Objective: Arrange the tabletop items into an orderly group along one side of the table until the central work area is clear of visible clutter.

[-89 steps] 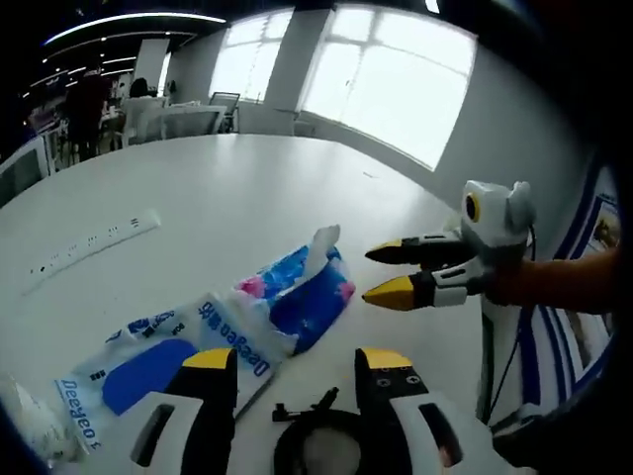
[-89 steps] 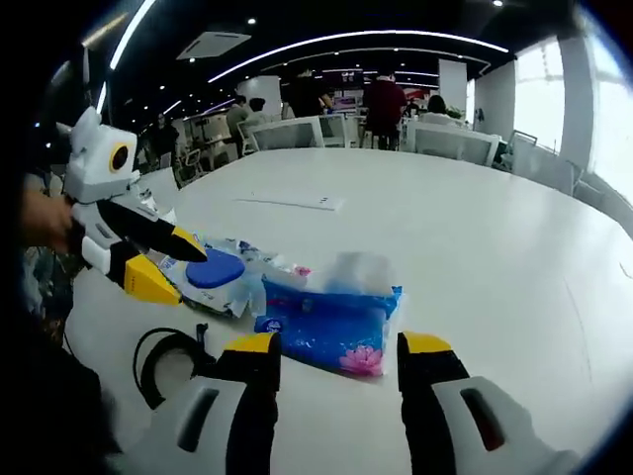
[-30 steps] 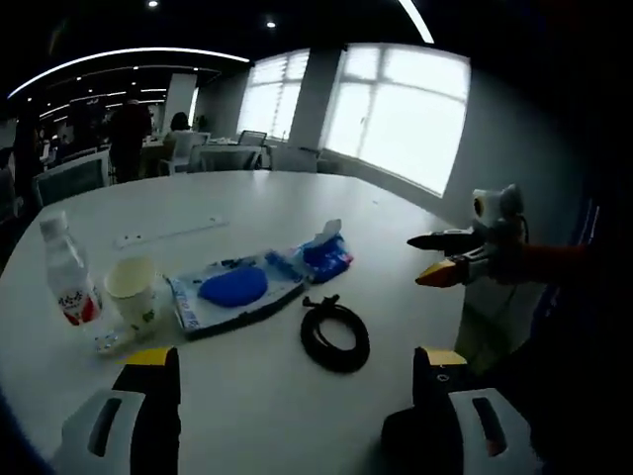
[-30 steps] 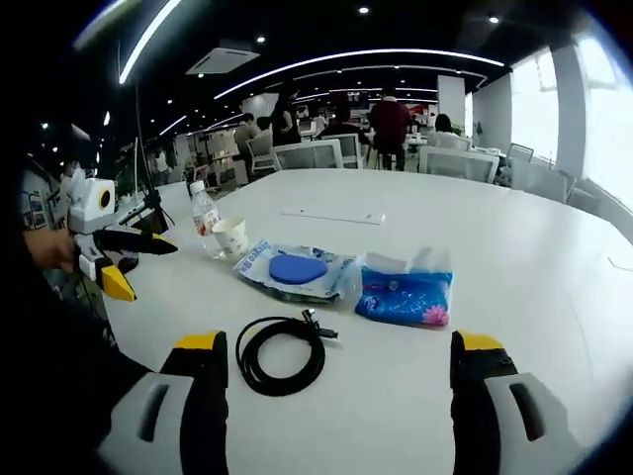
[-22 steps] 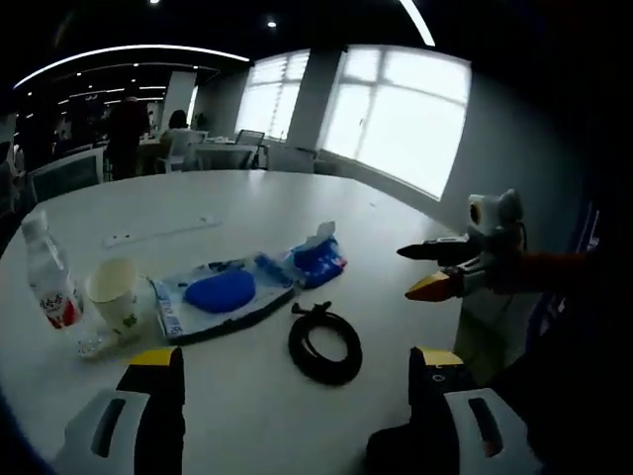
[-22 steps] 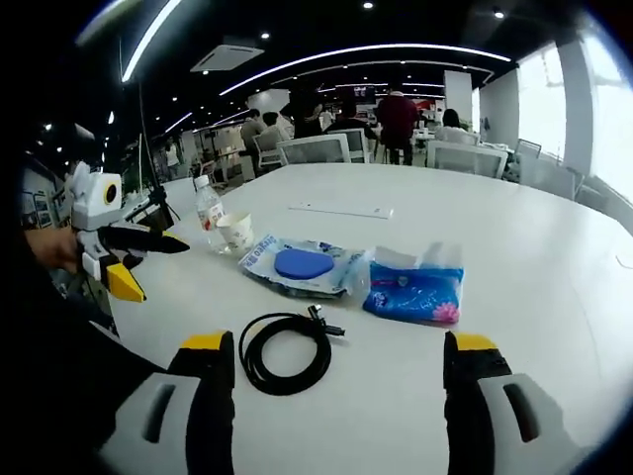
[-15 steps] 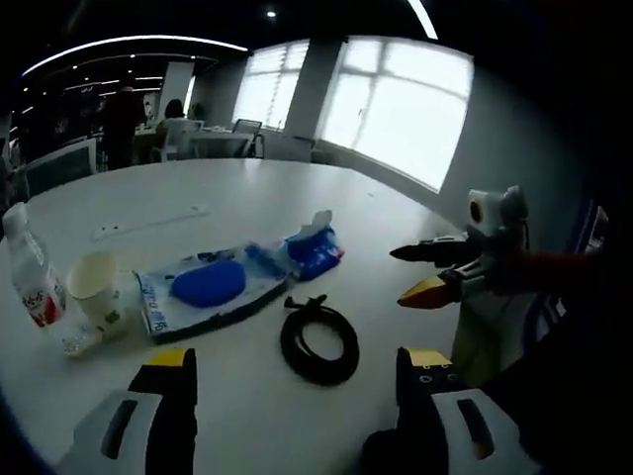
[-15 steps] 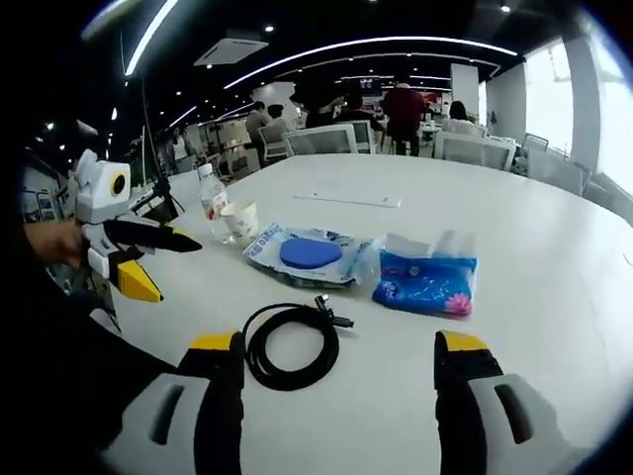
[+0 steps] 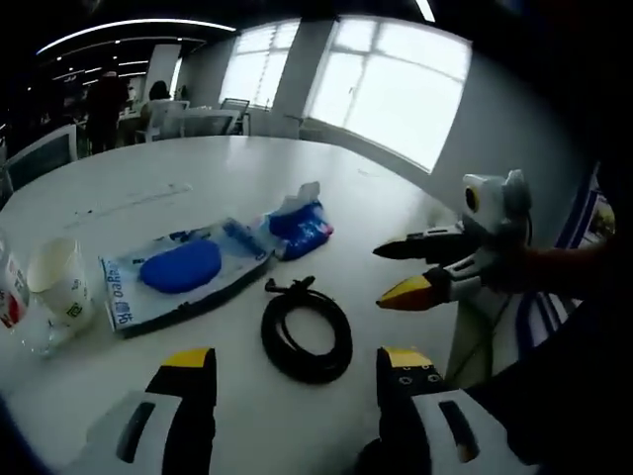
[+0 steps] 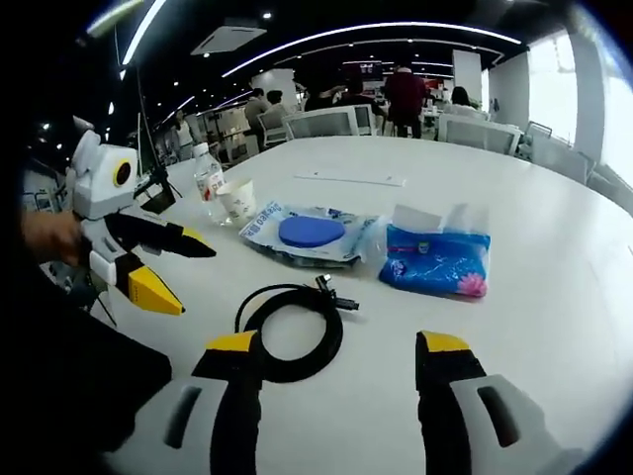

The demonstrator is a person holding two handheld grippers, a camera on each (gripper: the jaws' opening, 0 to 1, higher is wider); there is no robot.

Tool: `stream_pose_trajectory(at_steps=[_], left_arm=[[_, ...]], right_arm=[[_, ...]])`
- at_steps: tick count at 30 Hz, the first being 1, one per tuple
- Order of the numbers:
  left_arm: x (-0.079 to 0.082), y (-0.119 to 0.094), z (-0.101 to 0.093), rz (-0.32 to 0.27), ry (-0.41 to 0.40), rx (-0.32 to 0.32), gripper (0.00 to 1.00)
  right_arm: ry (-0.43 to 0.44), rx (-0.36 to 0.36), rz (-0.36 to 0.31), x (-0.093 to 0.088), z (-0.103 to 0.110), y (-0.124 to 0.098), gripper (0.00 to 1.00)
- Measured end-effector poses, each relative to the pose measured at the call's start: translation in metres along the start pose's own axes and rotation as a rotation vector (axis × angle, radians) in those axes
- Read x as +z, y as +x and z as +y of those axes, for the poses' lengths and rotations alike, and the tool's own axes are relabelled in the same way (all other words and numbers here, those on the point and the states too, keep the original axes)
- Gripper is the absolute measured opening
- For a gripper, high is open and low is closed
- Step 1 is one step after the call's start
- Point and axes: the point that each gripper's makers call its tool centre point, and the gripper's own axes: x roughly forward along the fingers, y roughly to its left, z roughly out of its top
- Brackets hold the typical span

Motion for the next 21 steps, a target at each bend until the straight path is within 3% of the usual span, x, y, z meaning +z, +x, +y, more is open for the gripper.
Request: stream_pose_trajectory(at_steps=[21], left_arm=[[-0.008,0.041,-0.004,0.115,-0.028,0.000,0.44]], right_arm=[[-0.018,0.057,0.057,-0.020,0.010,0.023,0.27]])
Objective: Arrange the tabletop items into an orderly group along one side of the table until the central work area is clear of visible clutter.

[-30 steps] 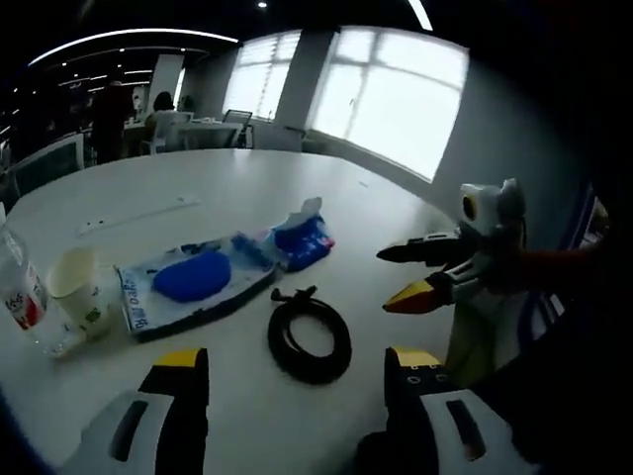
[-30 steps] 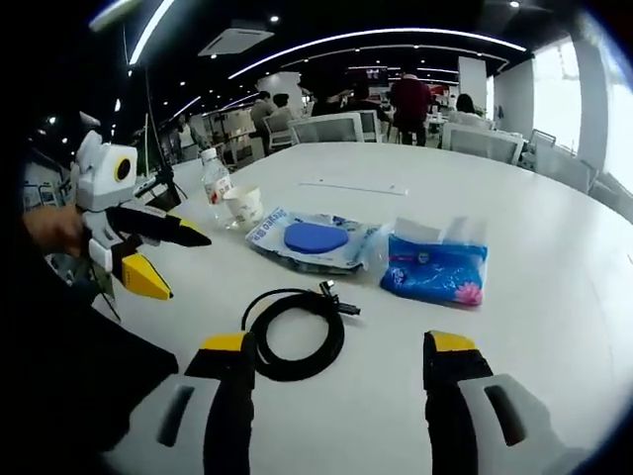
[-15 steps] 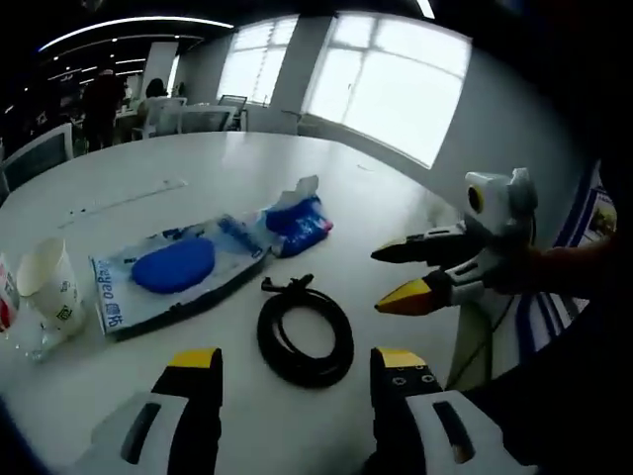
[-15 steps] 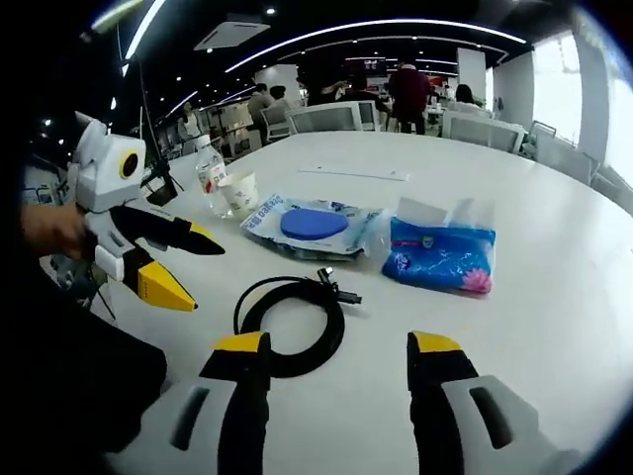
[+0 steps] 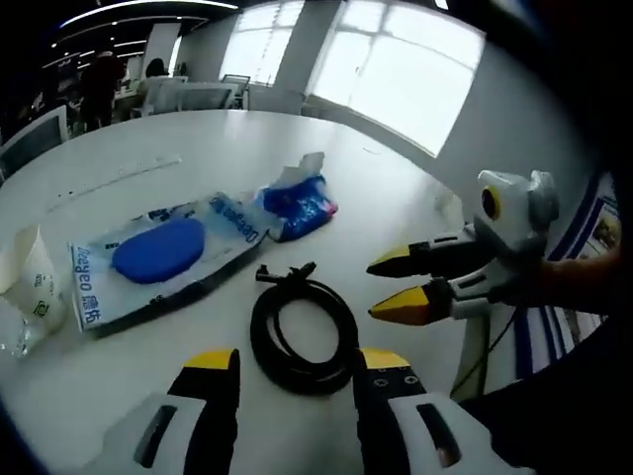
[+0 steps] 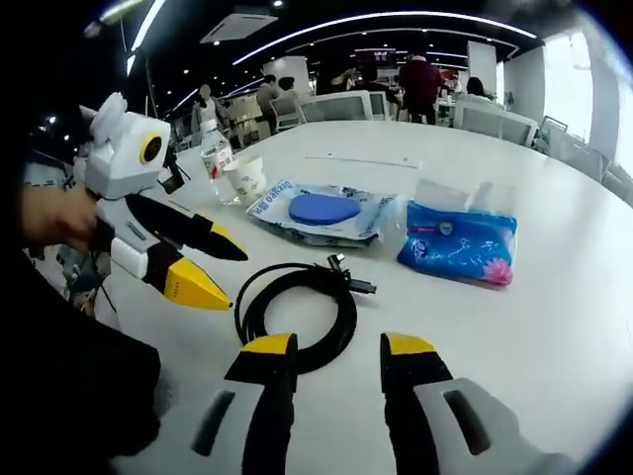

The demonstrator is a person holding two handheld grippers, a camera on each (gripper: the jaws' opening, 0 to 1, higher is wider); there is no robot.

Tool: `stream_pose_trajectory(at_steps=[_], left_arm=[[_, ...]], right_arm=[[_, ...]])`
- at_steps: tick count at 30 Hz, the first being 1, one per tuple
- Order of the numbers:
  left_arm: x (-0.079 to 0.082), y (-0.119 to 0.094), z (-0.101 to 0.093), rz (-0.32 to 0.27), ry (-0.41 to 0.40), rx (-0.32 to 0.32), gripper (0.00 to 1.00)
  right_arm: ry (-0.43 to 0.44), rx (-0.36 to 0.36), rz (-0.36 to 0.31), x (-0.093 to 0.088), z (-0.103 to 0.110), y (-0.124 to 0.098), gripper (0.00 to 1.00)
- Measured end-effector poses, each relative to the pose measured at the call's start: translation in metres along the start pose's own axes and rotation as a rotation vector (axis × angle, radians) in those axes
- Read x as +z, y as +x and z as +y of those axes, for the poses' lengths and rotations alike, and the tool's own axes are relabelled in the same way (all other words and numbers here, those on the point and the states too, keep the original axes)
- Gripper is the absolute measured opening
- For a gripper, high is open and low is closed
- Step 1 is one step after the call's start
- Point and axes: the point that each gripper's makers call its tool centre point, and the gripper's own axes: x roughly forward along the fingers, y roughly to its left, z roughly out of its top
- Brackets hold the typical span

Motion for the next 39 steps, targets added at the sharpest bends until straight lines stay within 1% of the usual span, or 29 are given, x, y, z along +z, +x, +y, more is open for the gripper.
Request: stream_pose_trajectory(at_steps=[6,8,11,13,15,17,18,20,24,28,29,34,36,39], left_arm=[[-0.006,0.009,0.007,0.046,-0.017,0.035,0.35],[-0.007,0.011,0.009,0.051,-0.015,0.041,0.33],[-0.010,0.013,0.012,0.062,-0.017,0.045,0.27],[-0.013,0.014,0.014,0.076,-0.017,0.051,0.24],[-0.015,0.014,0.019,0.086,-0.008,0.077,0.20],[-0.018,0.015,0.018,0.094,-0.022,0.064,0.19],[-0.018,0.016,0.018,0.093,-0.033,0.060,0.18],[-0.021,0.018,0.019,0.101,-0.029,0.064,0.17],[-0.022,0.019,0.017,0.109,-0.040,0.058,0.14],[-0.025,0.023,0.016,0.124,-0.026,0.061,0.10],[-0.023,0.023,0.016,0.115,-0.024,0.060,0.10],[-0.022,0.020,0.017,0.116,-0.040,0.060,0.08],[-0.020,0.016,0.017,0.109,-0.051,0.061,0.07],[-0.018,0.012,0.016,0.104,-0.053,0.053,0.06]], right_arm=[[-0.008,0.002,0.001,0.001,0.004,0.015,0.18],[-0.012,0.003,0.007,0.000,0.006,0.019,0.17],[-0.022,0.007,0.011,-0.001,0.008,0.025,0.13],[-0.036,-0.002,0.030,-0.006,0.008,0.028,0.12],[-0.035,-0.019,0.033,-0.007,0.007,0.029,0.12],[-0.016,-0.032,0.022,-0.006,0.007,0.028,0.11],[-0.012,-0.036,0.028,-0.008,0.006,0.030,0.11],[-0.009,-0.038,0.031,-0.011,0.007,0.033,0.11],[-0.001,-0.051,0.041,-0.010,0.009,0.035,0.09],[-0.022,-0.083,0.049,-0.010,0.007,0.035,0.08],[-0.021,-0.087,0.053,-0.010,0.007,0.035,0.07],[-0.010,-0.099,0.057,-0.011,0.005,0.035,0.05],[0.013,-0.105,0.063,-0.010,0.005,0.034,0.04],[0.041,-0.103,0.055,-0.008,0.003,0.033,0.01]])
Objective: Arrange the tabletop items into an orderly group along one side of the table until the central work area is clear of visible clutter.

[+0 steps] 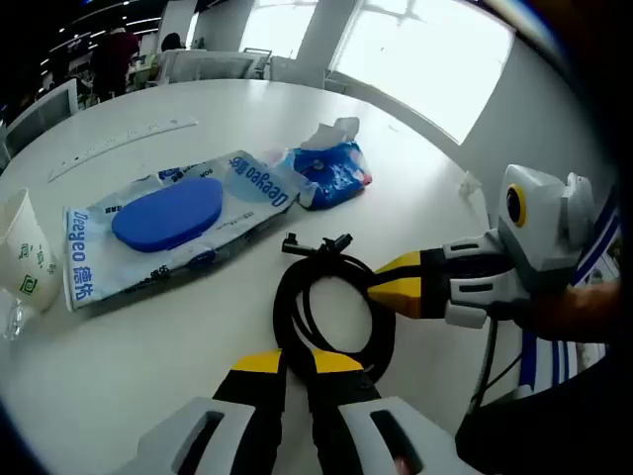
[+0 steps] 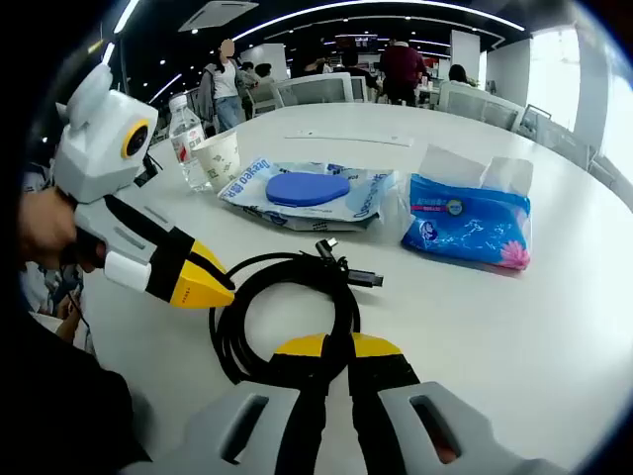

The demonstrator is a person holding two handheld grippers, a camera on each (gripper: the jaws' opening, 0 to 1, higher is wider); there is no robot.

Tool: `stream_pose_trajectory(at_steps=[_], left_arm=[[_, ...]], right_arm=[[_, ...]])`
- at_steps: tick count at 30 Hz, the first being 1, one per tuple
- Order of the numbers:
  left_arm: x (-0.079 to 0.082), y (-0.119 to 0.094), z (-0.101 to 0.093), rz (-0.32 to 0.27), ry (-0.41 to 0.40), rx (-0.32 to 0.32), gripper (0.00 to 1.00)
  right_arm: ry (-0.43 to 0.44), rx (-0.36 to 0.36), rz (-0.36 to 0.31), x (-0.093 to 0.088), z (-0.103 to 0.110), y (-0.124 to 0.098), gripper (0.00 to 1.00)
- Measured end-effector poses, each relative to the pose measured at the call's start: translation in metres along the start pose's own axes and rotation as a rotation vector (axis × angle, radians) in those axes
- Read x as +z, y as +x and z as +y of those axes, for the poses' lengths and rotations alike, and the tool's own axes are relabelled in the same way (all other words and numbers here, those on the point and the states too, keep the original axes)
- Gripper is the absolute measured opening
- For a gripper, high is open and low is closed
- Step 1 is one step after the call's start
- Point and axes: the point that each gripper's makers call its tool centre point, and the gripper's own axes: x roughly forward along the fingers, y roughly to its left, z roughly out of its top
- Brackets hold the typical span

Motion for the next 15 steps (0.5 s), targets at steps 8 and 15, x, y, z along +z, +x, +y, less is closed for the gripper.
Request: stream_pose_trajectory(at_steps=[8,15], left_arm=[[0.003,-0.009,-0.004,-0.016,-0.027,-0.026,0.02],[0.012,-0.021,-0.010,-0.052,-0.052,-0.051,0.00]], right_arm=[[0.061,-0.005,-0.027,0.008,-0.002,-0.009,0.00],[0.094,-0.023,-0.066,0.019,-0.002,-0.024,0.00]])
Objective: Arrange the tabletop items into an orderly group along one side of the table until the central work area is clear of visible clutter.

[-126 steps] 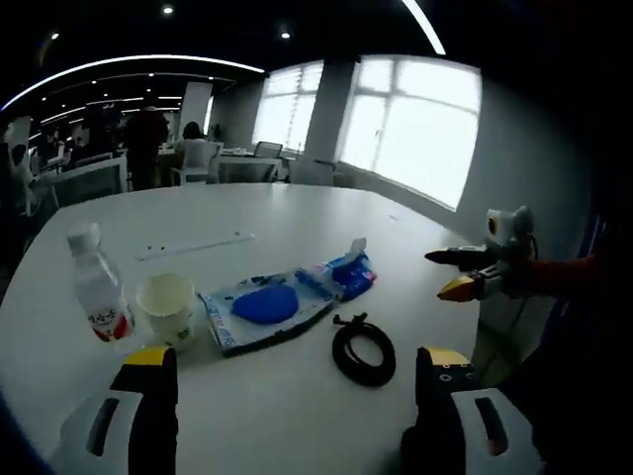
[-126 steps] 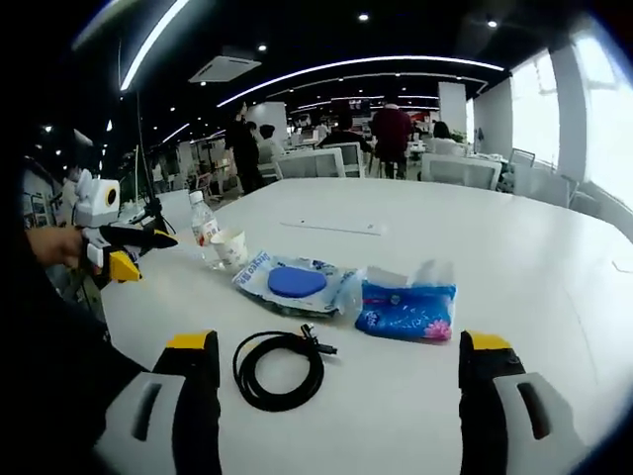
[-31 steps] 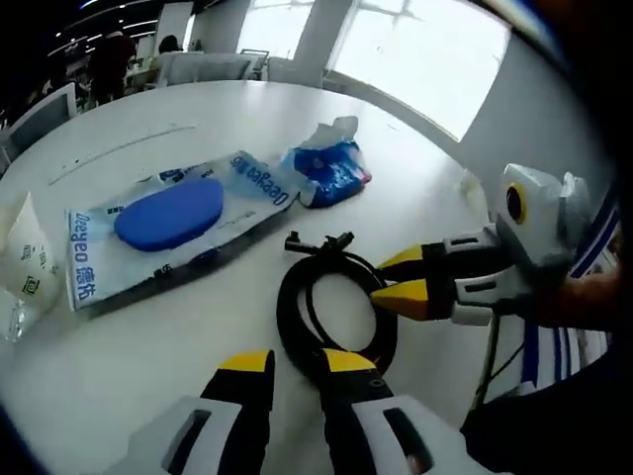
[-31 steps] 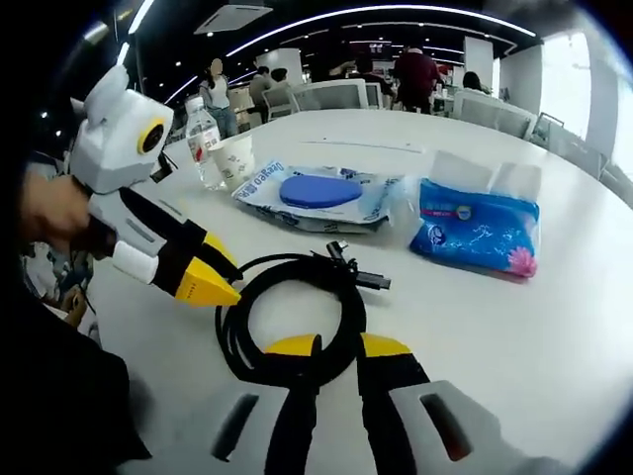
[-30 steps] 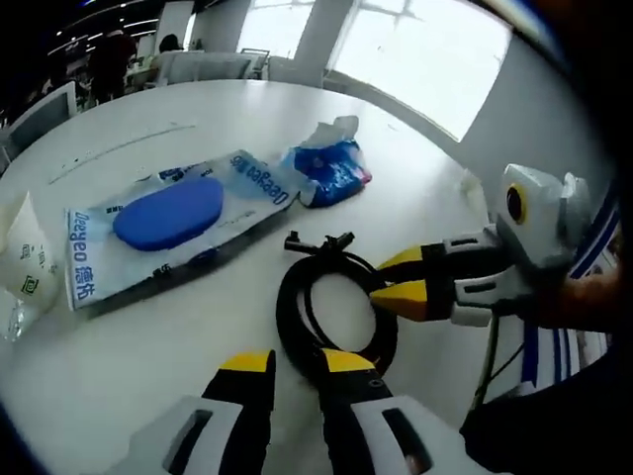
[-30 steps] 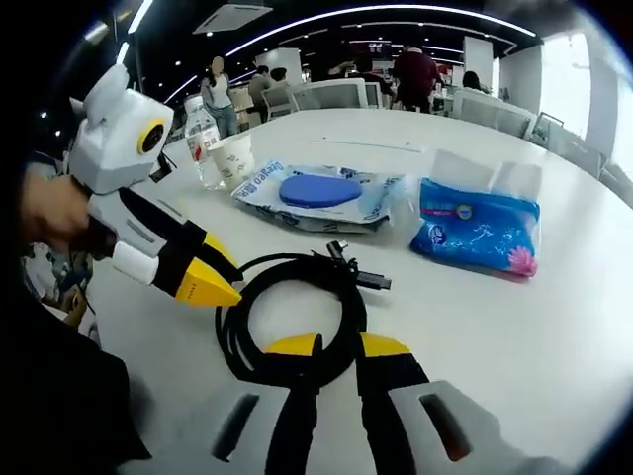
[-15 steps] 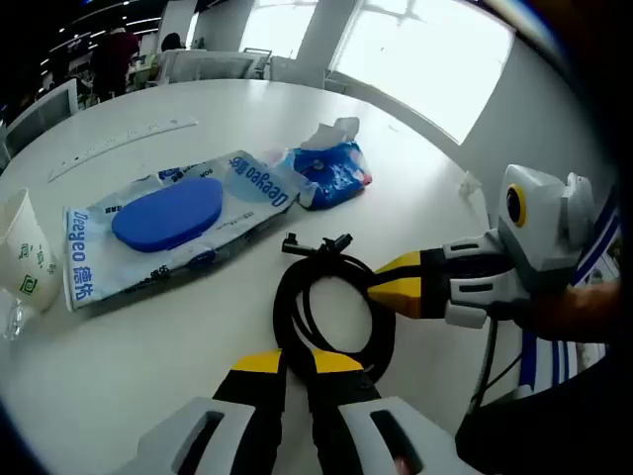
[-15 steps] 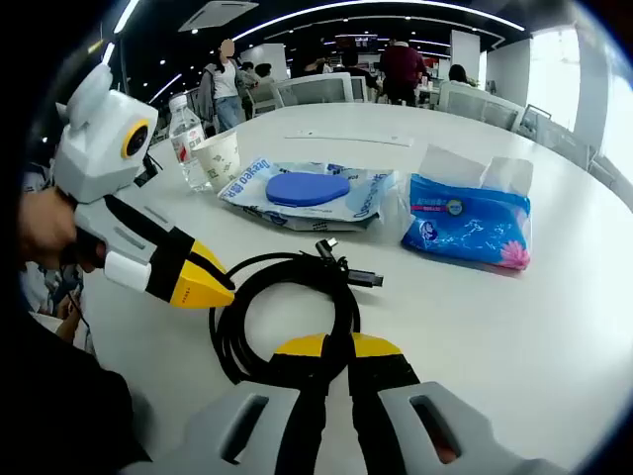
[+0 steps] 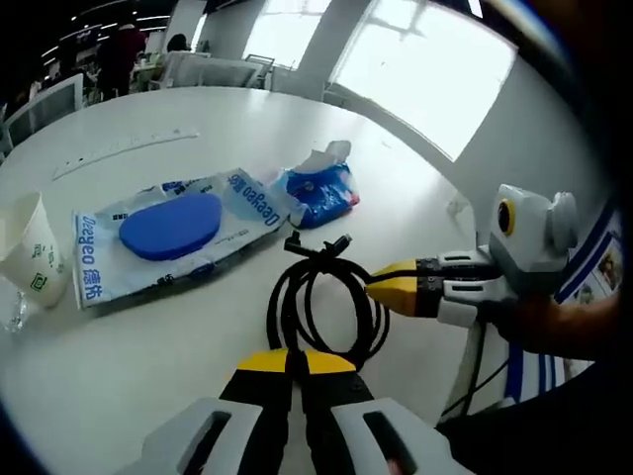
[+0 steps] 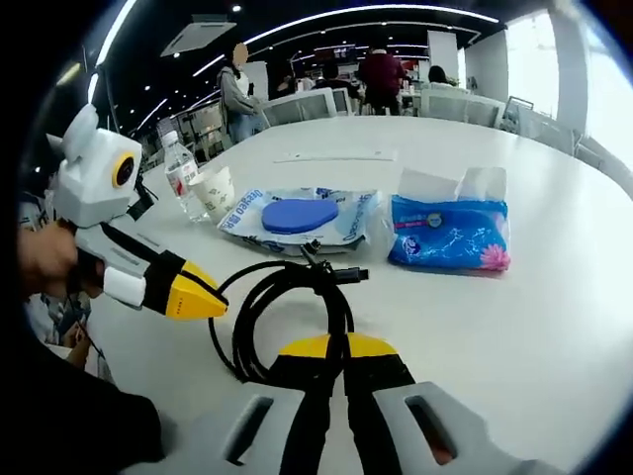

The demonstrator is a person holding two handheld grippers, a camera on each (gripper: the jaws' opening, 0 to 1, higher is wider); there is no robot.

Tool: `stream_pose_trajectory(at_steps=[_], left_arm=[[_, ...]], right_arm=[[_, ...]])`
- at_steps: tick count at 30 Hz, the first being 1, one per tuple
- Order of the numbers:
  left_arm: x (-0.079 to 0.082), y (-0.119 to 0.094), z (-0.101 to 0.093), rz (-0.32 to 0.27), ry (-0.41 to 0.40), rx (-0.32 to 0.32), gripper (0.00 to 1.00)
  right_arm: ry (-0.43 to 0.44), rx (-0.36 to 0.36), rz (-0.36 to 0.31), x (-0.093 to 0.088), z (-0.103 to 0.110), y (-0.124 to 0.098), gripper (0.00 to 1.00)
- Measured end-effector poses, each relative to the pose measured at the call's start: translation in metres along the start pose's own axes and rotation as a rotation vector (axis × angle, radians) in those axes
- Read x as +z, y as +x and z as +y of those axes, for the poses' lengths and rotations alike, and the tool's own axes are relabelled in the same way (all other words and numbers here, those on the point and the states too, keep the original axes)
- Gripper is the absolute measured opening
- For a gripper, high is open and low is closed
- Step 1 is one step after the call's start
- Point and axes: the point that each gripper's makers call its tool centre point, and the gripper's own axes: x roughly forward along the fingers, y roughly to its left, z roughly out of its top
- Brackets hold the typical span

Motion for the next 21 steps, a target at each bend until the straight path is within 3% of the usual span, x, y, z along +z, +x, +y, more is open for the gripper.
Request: stream_pose_trajectory(at_steps=[11,21], left_arm=[[0.028,-0.012,-0.022,-0.060,0.014,-0.035,0.00],[0.045,0.005,-0.034,-0.042,0.037,-0.065,0.01]], right_arm=[[0.043,-0.038,-0.070,0.029,-0.012,-0.020,0.00],[0.051,-0.067,-0.038,0.029,-0.036,-0.019,0.00]])
